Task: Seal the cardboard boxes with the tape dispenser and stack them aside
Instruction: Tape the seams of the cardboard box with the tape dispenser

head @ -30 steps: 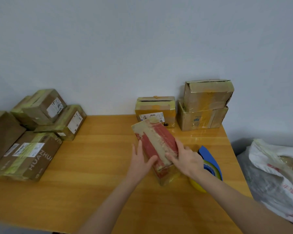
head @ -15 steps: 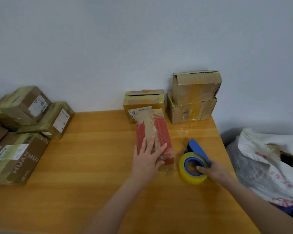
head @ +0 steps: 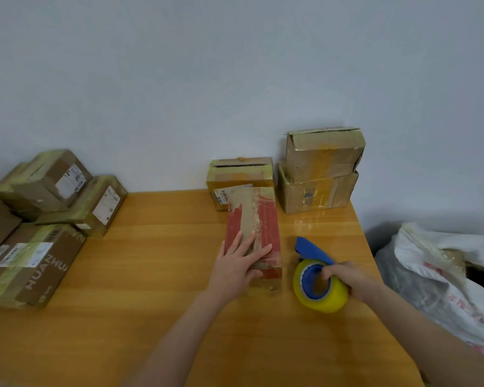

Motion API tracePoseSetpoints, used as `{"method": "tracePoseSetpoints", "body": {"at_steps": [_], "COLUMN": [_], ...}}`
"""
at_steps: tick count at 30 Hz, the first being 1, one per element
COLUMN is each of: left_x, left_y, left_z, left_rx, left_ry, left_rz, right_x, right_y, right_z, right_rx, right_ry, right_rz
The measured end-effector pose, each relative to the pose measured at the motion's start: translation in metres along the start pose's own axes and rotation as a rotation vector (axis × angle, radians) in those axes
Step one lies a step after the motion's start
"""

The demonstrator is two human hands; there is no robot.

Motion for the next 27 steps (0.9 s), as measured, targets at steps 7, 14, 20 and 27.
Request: {"method": "tracePoseSetpoints", "body": {"at_steps": [7, 14, 20, 27], "left_x": [-0.014, 0.000, -0.021, -0.041], "left_y": [-0.003, 0.004, 0.016, 0.034], "left_z": [-0.046, -0.042, -0.051, -0.053], "left_rx": [0.164, -0.111, -0.002, 0.143], "left_ry": [0.696, 1.650, 1.565, 1.273], "left_rz": [-0.298, -0.530, -0.495, -0.568], "right_x": [-0.100, -0.152, -0.158, -0.160], "right_y": [0.068, 0.139, 0.162, 0.169], "right_z": [-0.030, 0.012, 0.049, 0.070], "right_rx": [-0.058, -0.230, -0.322, -0.280], "right_ry": [0.074, 0.311, 0.530, 0.780], "right_rz": [-0.380, -0.663, -0.788, -0.893]}}
Point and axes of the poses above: each hand's wrist, its own y-axis away from the middle knuckle, its own z-axis out of the palm, x = y × z, the point moved 9 cm from there along -y, towards the middle knuckle, and after that the axes turned 8 degrees about -y, right-handed, at the moved point
